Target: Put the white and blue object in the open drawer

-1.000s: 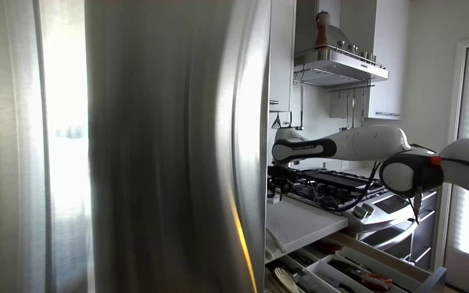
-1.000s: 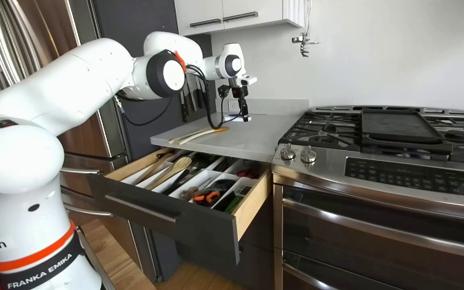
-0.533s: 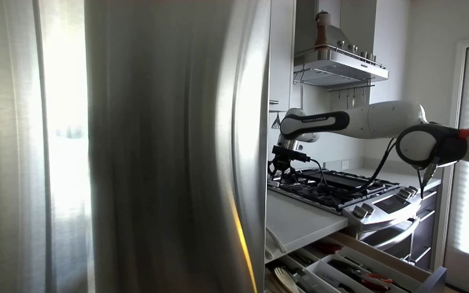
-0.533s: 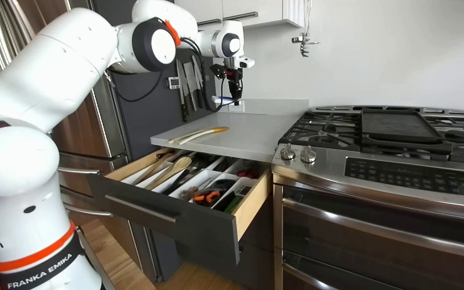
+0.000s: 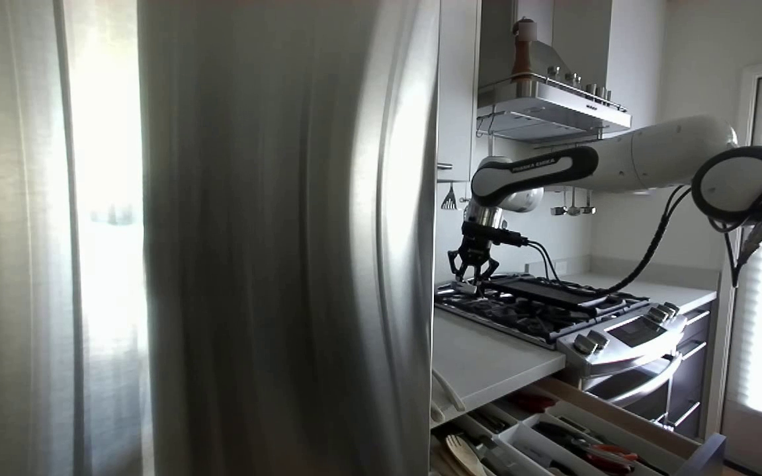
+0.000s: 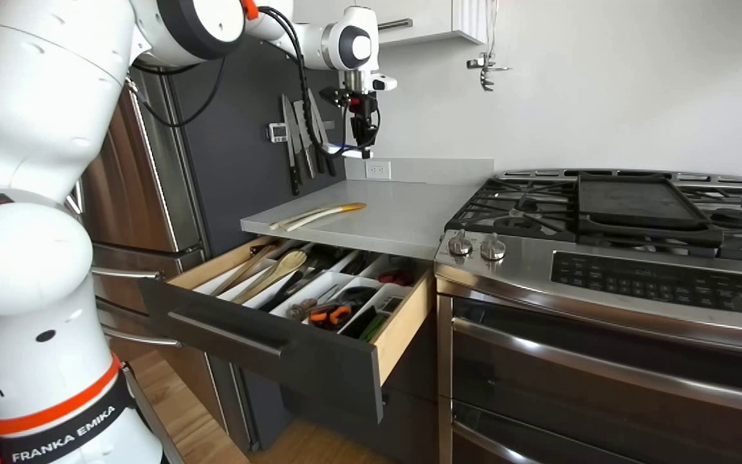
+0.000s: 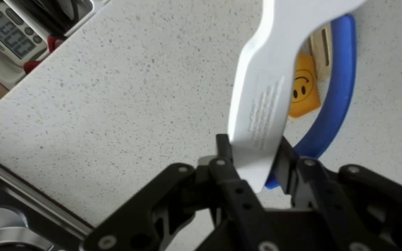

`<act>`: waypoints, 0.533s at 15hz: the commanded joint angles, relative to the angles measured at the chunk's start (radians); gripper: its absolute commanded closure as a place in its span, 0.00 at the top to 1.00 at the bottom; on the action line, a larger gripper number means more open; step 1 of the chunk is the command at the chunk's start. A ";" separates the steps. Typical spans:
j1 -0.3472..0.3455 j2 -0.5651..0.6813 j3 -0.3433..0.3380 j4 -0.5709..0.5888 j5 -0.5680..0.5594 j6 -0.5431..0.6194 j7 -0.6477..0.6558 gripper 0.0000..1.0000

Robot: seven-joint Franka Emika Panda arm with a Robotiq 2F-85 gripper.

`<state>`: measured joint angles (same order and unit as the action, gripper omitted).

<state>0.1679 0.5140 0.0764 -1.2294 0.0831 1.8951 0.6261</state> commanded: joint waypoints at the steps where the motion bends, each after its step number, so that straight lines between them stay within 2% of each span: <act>1: 0.018 -0.178 -0.014 -0.241 -0.022 0.009 0.078 0.08; 5: 0.065 -0.318 -0.036 -0.421 -0.115 -0.024 0.251 0.08; 8: 0.075 -0.424 -0.016 -0.567 -0.188 -0.063 0.426 0.08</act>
<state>0.2207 0.2330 0.0624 -1.6021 -0.0408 1.8534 0.9010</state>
